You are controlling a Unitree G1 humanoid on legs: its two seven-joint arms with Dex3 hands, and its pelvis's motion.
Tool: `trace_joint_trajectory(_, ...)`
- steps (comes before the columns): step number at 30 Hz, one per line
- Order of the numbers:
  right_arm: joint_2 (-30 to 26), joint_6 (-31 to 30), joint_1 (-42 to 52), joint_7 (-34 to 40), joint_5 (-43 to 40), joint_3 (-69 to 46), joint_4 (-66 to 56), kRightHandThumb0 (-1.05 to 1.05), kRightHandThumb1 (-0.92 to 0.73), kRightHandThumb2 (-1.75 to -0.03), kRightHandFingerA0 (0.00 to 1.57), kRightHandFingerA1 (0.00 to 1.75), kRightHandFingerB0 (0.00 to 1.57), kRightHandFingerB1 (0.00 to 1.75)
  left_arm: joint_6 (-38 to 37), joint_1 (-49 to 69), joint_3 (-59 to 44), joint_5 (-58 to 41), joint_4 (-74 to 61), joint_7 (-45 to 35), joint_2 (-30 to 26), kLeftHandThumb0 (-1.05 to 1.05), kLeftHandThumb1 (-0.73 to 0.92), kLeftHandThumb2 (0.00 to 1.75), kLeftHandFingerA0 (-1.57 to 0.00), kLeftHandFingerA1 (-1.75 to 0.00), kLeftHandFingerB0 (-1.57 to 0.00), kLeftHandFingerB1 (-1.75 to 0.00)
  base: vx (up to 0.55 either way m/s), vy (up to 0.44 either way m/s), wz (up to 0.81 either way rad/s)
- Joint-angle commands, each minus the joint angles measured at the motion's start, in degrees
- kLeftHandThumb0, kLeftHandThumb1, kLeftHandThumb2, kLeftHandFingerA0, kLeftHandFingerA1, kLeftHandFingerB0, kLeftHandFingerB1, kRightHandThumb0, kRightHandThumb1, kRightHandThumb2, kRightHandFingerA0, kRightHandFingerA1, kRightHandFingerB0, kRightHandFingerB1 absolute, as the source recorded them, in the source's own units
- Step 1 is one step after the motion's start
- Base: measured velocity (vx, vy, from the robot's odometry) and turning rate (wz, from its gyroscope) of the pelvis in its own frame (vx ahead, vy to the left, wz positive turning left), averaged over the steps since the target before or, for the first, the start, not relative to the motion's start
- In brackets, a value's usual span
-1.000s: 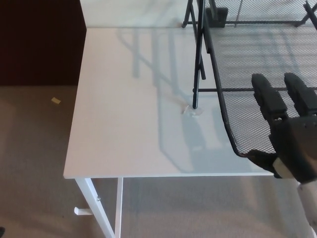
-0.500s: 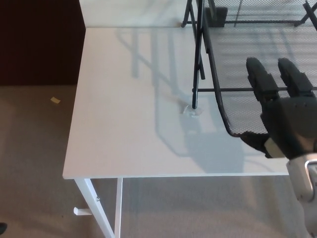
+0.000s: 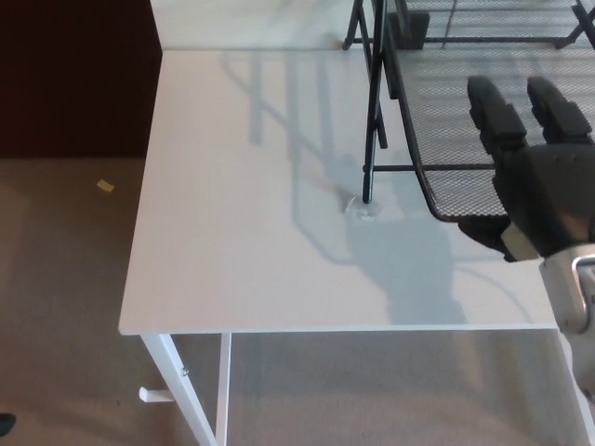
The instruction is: The robot walk towards a table in front and then pushes a layer of a file tray back to its original position using its right hand
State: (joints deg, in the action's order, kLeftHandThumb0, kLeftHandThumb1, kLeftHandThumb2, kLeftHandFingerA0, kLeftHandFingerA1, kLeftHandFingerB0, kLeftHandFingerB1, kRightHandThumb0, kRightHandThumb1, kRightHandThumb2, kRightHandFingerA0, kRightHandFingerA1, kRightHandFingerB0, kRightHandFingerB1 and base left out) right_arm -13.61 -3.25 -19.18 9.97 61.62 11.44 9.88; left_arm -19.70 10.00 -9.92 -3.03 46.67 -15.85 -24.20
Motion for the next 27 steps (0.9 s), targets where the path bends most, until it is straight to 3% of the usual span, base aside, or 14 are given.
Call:
trace_joint_trajectory(1, -1.7, -2.6, -3.9, 0.9, -1.2, 0.3, 1.9, -0.59, -0.38, -0.74, 0.0, 0.1, 0.0, 0.09, 1.5, 0.3, -0.4, -0.1, -0.4, 0.1, -0.2, -0.31, 0.43, 0.63, -0.6, -0.52, -0.46, -0.43, 0.0, 0.0, 0.0)
trace_joint_trajectory(13, -3.3, -2.4, -8.8, 0.9, -4.2, 1.3, 6.6, -0.64, -0.41, -0.74, 0.0, 0.03, 0.0, 0.05, 2.2, 0.2, -0.6, -0.3, -1.5, -0.1, -0.4, -0.31, 0.43, 0.63, -0.6, -0.52, -0.47, -0.43, 0.0, 0.0, 0.0)
trace_joint_trajectory(23, -3.9, -2.0, -1.1, 2.7, -4.2, 2.8, -0.1, -0.61, -0.39, -0.76, 0.0, 0.1, 0.0, 0.12, 2.2, -0.3, -0.5, -0.2, -1.4, -0.4, -0.8, -0.3, 0.44, 0.63, -0.6, -0.51, -0.45, -0.43, 0.0, 0.0, 0.0)
trace_joint_trajectory(27, -4.8, -0.7, 3.7, 1.0, -5.7, 3.3, -3.6, -0.67, -0.42, -0.74, 0.0, 0.0, 0.0, 0.03, 1.6, -0.9, -0.6, -0.1, -0.5, -0.1, -0.8, -0.3, 0.43, 0.63, -0.62, -0.52, -0.46, -0.43, 0.0, 0.0, 0.0)
